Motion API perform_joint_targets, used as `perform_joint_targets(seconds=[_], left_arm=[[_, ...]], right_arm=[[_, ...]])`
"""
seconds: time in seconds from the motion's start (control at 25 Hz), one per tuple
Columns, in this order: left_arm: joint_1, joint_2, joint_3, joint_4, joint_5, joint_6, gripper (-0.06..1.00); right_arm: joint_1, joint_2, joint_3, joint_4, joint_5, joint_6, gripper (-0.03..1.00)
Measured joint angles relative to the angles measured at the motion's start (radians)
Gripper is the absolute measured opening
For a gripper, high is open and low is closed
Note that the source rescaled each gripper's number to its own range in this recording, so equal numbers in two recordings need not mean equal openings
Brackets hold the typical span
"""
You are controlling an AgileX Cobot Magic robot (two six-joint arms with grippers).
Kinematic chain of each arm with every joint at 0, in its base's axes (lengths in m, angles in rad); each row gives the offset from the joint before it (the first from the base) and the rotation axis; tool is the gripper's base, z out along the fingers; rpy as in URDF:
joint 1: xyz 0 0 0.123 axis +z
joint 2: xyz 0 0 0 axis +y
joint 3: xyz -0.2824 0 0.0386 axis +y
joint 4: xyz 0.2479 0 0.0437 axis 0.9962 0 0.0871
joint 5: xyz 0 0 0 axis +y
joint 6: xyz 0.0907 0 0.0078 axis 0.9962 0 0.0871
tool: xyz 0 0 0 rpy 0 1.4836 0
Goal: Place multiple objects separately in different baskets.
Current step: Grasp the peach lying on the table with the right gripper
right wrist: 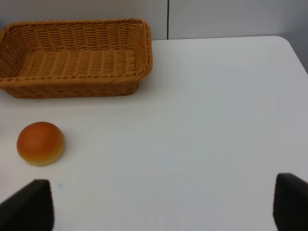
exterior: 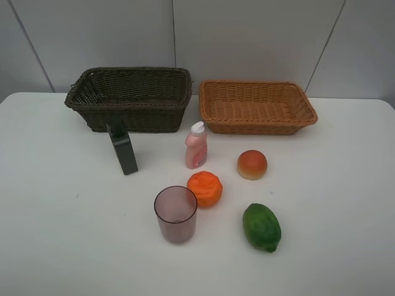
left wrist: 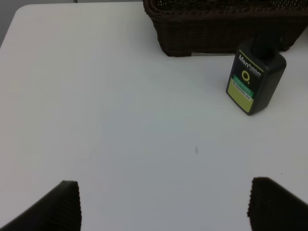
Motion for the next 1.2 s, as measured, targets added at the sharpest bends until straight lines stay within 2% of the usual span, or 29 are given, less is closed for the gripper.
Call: perform_joint_targets(seconds=[1.2], left_arm=[[0.0, 0.0, 0.0, 0.0, 0.0, 0.0, 0.9]], right_arm=[[0.01, 0.0, 0.0, 0.004, 0.0, 0.0, 0.98]])
